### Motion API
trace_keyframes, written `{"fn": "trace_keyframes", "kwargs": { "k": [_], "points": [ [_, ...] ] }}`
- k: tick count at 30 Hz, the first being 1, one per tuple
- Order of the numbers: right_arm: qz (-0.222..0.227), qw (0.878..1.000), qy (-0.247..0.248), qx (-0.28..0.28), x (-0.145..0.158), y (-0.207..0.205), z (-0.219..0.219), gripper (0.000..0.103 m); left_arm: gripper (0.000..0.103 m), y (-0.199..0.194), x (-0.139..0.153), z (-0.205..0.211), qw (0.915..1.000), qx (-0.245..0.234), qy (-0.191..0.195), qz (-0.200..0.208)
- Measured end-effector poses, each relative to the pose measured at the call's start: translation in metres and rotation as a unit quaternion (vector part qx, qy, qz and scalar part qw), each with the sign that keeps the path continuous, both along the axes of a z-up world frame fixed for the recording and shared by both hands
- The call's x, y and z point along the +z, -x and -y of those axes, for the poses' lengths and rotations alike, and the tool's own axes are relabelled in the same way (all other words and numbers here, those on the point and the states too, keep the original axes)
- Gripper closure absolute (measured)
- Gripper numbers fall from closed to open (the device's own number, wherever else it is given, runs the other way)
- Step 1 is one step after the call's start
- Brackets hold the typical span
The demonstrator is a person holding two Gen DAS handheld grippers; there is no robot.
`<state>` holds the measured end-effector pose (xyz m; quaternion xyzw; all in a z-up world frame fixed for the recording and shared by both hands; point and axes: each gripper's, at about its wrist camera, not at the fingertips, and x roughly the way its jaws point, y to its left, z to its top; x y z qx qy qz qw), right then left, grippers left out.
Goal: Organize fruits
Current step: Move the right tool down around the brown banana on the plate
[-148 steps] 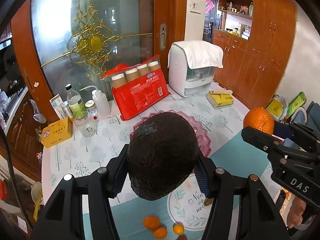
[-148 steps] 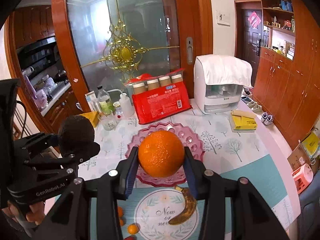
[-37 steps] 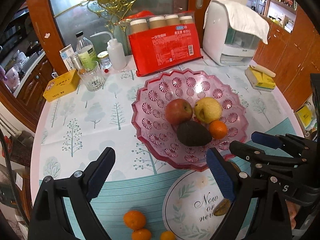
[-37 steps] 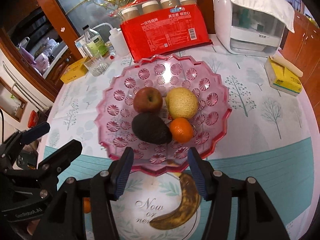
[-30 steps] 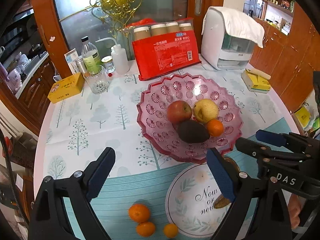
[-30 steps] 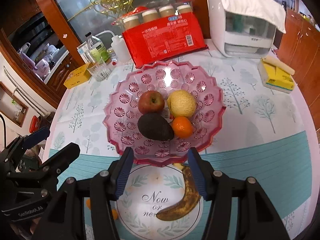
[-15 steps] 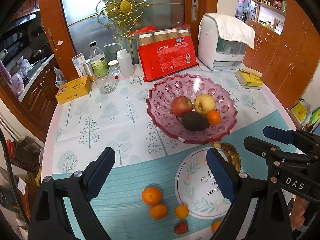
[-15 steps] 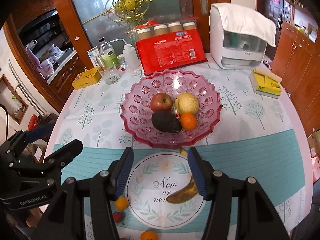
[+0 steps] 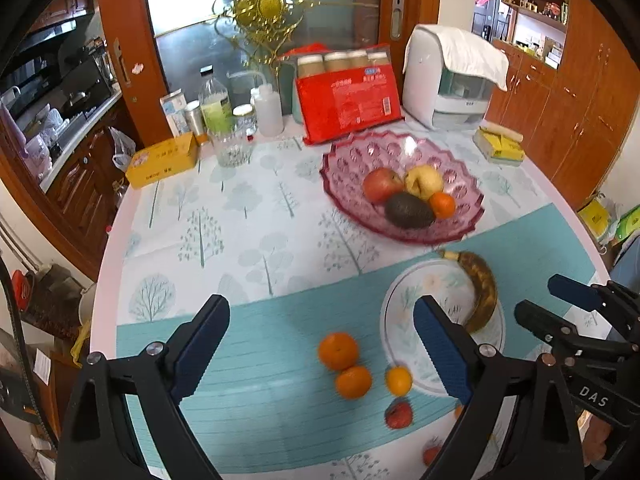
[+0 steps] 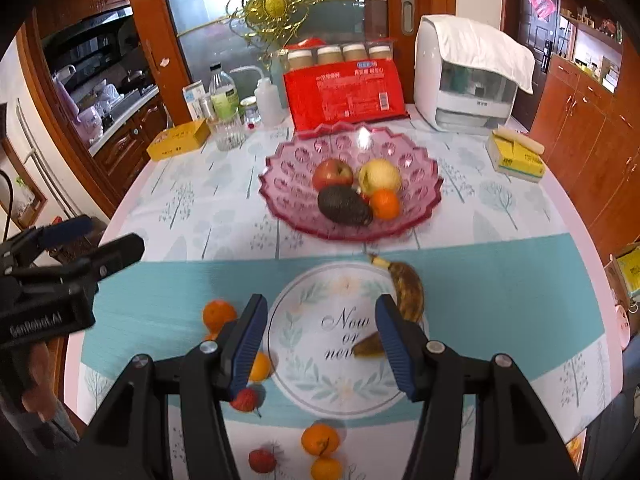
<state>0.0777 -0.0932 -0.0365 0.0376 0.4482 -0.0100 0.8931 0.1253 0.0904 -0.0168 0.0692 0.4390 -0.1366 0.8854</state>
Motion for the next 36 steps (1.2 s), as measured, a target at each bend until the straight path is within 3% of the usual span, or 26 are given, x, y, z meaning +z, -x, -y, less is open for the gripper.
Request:
{"fn": "trace_keyframes", "kwargs": {
  "k": [8,17,26,36],
  "points": [
    [-0.025,0.999,-0.009,-0.027,-0.028,0.027,0.006,0.046,0.010,0.006,-0.060,-0.011,0.9982,-0.002,-0.019,-0.058],
    [-0.053,0.993,-0.025,-0.106,-0.063,0.038,0.044,0.046,0.010,-0.015,-0.108,-0.010,0.9948,0.014,-0.014,-0.100],
    [-0.075,0.983,-0.068,-0.153,-0.096,0.017,0.077,0.046,0.011,-0.040,-0.145,0.007,0.9900,0.012,-0.019,-0.139],
    [-0.086,0.979,-0.073,-0.171,-0.129,-0.033,0.090,0.046,0.015,-0.054,-0.169,0.021,0.9866,0.002,-0.042,-0.157]
  ]
}}
